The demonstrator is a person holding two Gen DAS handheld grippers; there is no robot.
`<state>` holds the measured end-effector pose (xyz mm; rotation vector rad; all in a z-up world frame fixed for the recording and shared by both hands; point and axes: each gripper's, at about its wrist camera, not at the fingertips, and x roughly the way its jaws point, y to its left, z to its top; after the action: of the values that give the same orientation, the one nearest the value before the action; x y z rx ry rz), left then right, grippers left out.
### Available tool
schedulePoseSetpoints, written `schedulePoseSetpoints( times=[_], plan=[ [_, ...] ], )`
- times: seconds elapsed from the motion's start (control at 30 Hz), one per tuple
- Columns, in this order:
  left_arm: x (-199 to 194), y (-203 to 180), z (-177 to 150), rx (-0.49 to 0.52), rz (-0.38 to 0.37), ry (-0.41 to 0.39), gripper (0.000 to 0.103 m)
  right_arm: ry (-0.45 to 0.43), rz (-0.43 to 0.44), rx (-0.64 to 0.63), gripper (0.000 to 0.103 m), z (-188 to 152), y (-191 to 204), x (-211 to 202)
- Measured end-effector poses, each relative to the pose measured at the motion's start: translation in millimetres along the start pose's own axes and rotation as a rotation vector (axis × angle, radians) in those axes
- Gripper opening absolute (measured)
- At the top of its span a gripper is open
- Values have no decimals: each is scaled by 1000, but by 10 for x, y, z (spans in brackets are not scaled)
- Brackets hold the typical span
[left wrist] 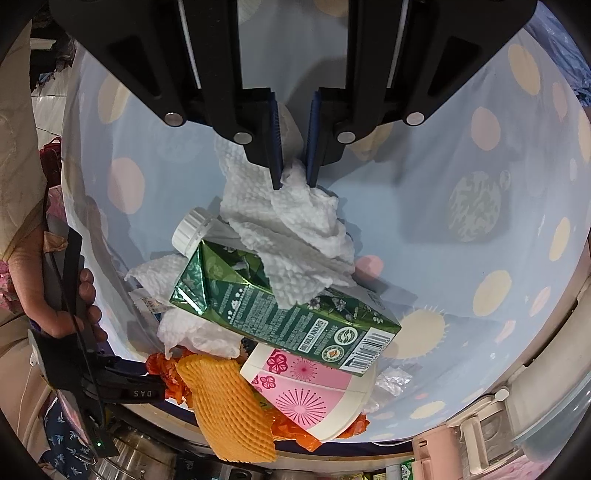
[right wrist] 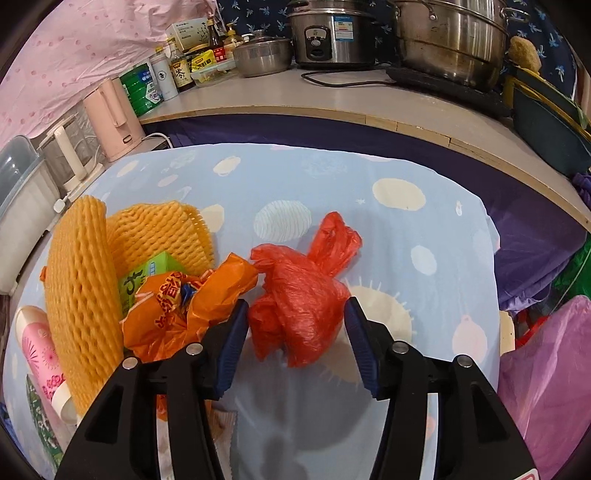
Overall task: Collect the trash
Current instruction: 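Grasp the white tissue with the left tool while the right tool grasps the red plastic bag, then carry the tissue in the left tool and red bag in the right tool over the pink bin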
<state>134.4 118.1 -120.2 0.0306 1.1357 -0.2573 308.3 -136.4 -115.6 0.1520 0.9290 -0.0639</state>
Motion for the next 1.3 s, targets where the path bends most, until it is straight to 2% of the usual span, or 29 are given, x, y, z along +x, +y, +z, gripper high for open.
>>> schedulePoseSetpoints(
  times=[0.07, 0.2, 0.33, 0.73, 1.03, 1.3],
  plan=[
    [-2, -2, -4, 1, 1, -2, 12, 10, 3, 9, 37, 14, -19, 30],
    [-7, -21, -25, 5, 4, -5, 12, 6, -10, 25, 30, -22, -66, -48],
    [-37, -7, -14, -4, -7, -4, 12, -23, -20, 51, 29, -115, -151, -324],
    [-601, -258, 48, 22, -38, -122, 11, -95, -24, 152, 29, -601, -628, -1513],
    [-947, -613, 164, 63, -82, -200, 11, -133, 11, 157, 29, -804, -749, -2001],
    [-1277, -891, 339, 95, -176, -271, 11, -164, -43, 198, 29, -948, -981, -2290]
  ],
)
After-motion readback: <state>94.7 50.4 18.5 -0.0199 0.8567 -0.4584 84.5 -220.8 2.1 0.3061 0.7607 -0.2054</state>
